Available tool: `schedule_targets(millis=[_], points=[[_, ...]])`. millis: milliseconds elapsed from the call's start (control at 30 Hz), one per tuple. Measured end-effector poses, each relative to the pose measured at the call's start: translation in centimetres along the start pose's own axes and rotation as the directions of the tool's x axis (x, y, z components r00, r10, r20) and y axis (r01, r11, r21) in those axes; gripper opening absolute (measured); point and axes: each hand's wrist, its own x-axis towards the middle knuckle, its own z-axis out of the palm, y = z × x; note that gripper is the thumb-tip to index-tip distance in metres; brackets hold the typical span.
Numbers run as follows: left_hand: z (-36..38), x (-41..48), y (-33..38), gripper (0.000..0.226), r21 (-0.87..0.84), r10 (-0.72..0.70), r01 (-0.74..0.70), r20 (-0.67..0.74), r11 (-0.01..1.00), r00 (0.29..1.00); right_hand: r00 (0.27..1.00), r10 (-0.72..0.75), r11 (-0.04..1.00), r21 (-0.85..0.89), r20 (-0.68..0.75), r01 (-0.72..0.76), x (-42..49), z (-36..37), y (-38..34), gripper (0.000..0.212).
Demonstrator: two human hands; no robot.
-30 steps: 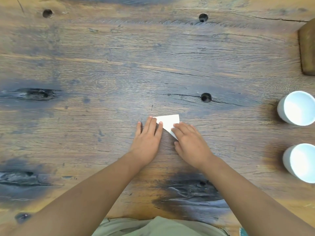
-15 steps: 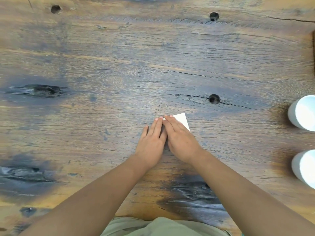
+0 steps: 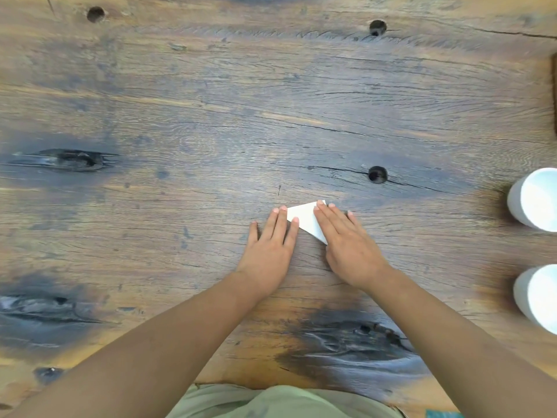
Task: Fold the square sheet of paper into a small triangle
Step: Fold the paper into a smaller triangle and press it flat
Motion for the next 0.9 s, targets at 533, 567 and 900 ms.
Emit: schedule_targets(millis=[533,567,900], points=[[0.4,0.2,-0.2,0.073,-0.037,-0.016,0.016,-0.005,0.999,1.000,0.996,0.028,0.997,0.078,-0.086,-0.022,1.0,0.7,-4.9,0.070],[0.5,0.2,-0.1,0.075,-0.035,-0.024,0.024,-0.007,0.999,1.000,0.997,0.017,0.996,0.087,-0.074,-0.010,1.1,1.1,-5.4,0.071],[0.6,0.2,0.1,0.072,-0.056,-0.044,0.043,-0.017,0.997,0.999,0.999,-0.005,0.999,0.039,-0.033,0.006,1.4,1.4,-4.9,0.076]])
